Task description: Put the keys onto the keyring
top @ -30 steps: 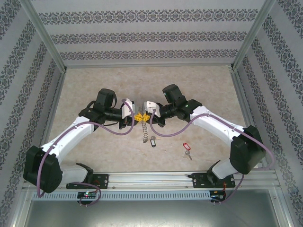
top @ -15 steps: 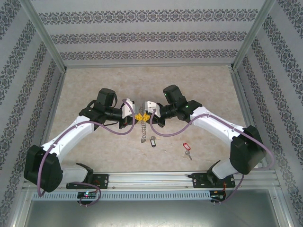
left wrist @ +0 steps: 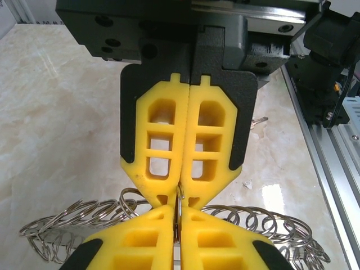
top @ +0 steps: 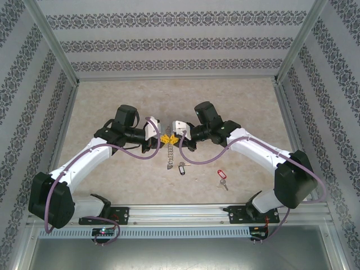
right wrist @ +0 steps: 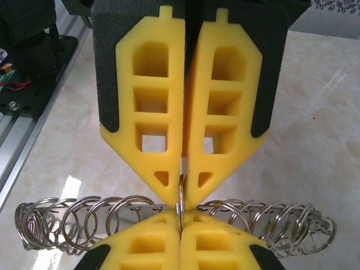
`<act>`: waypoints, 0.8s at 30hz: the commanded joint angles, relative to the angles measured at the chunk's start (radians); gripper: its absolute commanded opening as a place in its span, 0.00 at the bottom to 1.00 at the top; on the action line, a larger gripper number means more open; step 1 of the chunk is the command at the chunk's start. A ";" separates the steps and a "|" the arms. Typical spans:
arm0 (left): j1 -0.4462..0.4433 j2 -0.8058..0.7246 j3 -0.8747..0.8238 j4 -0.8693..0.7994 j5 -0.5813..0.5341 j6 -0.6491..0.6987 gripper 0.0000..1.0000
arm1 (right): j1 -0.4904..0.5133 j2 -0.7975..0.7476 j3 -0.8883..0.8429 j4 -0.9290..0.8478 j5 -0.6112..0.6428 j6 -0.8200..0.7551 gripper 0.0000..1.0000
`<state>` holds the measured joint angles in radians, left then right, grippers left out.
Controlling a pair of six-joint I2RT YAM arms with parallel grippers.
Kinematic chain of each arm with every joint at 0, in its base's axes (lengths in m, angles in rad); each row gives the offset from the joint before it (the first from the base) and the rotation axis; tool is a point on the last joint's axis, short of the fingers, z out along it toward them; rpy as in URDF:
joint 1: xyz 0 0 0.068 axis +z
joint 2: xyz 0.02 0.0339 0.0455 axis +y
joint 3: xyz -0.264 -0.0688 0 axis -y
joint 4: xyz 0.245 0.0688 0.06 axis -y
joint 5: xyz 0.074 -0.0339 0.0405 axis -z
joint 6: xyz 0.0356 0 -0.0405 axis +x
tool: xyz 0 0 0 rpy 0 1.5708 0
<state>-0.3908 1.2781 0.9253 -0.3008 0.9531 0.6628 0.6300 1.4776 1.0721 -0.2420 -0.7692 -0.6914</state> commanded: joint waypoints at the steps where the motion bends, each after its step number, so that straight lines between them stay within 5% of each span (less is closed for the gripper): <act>1: 0.003 0.006 0.033 -0.080 0.027 0.033 0.11 | -0.020 -0.033 0.013 0.043 -0.033 -0.016 0.00; 24: 0.004 -0.004 0.028 -0.012 0.036 0.006 0.19 | 0.002 -0.004 0.046 0.031 -0.035 0.004 0.00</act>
<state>-0.3908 1.2945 0.9508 -0.3489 0.9459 0.6765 0.6262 1.4780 1.0798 -0.2398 -0.7723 -0.6868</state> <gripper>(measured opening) 0.188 0.059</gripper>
